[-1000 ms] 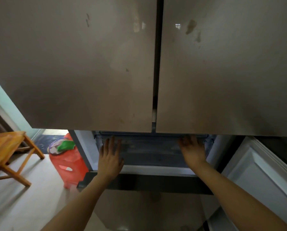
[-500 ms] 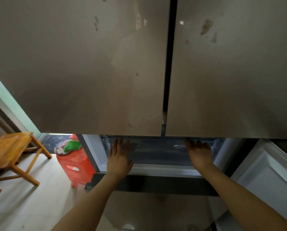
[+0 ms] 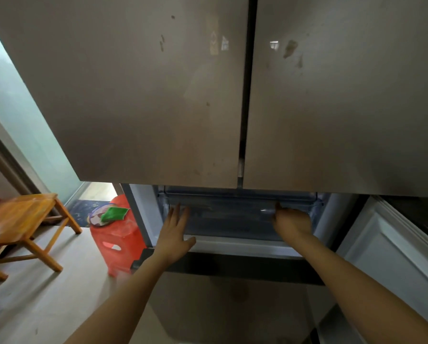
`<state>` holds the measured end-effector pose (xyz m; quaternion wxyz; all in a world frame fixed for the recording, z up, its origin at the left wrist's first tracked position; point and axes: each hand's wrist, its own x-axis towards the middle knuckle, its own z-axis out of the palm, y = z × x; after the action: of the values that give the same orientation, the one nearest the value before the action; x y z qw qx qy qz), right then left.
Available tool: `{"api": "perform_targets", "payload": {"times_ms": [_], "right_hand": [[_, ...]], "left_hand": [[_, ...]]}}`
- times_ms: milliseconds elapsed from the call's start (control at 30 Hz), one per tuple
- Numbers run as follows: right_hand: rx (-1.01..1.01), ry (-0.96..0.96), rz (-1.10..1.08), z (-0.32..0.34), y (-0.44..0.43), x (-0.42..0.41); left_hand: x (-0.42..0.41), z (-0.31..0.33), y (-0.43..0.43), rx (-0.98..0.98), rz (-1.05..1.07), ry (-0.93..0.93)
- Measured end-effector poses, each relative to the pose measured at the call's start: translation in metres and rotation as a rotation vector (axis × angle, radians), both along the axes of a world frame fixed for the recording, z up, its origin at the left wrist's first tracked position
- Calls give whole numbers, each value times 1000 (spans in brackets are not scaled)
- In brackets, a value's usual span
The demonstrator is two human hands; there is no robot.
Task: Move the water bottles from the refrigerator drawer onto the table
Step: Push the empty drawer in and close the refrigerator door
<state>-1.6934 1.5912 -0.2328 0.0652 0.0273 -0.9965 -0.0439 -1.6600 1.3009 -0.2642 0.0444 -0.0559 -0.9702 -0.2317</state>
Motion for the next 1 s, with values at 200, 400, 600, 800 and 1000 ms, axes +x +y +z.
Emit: {"api": "perform_targets", "payload": {"times_ms": [200, 400, 600, 800, 1000], "right_hand": [[-150, 133, 108, -11, 39, 49], [-109, 263, 36, -6, 63, 112], [61, 443, -185, -2, 81, 216], [120, 530, -479, 11, 64, 354], [238, 371, -713, 25, 35, 474]], "left_hand": [[40, -21, -11, 73, 35, -5], [34, -15, 4, 49, -68, -66], [46, 8, 59, 134, -402, -45], [107, 19, 87, 184, -667, -20], [180, 9, 95, 227, -847, -63]]}}
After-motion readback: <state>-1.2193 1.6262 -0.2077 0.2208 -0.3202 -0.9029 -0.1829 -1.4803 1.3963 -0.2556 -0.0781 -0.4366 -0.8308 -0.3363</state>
